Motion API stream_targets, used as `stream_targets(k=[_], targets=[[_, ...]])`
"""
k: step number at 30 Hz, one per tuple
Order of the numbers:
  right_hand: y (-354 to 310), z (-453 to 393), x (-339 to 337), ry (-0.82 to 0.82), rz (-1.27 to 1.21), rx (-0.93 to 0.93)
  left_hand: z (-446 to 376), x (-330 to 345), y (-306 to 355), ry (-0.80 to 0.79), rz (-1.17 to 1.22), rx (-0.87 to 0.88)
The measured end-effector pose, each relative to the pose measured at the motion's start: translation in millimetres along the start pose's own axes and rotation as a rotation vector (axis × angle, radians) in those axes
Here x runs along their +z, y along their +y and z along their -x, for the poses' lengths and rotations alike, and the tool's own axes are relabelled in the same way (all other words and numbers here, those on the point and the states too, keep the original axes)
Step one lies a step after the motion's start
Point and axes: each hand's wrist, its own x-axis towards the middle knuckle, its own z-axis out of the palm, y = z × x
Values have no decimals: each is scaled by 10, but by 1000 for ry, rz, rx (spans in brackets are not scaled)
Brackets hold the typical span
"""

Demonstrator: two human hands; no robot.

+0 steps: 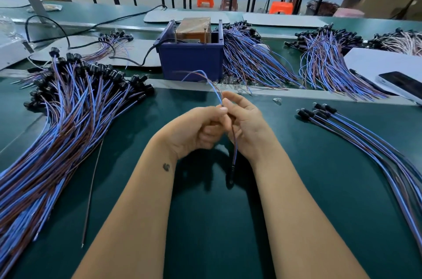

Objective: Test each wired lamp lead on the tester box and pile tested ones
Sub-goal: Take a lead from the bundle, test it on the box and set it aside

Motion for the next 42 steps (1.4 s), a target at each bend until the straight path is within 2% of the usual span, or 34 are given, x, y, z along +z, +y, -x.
stream_targets(k=[3,6,8,11,15,19,24,29,42], targets=[[39,-26,-12,-1,79,-61,-66,-50,-28,300,4,1],[80,-33,2,47,278,-175,-145,-65,-59,691,-130,61],[104,-20,15,51,400,-213,-169,-105,-82,796,-102,111],[128,6,49,-20,571,-204,-173,-147,-98,750,6,230],[139,29,77,-97,736,-183,-188,-171,-136,775,-6,314],[158,53,93,-59,756,-226,-173,-201,-150,754,67,309],[185,25,92,12,841,-256,-186,-151,-176,782,-36,303],[184,24,85,9,821,-249,-168,-136,-159,736,-59,259],[170,-23,44,5,674,-173,-194,-164,-175,733,-67,276]])
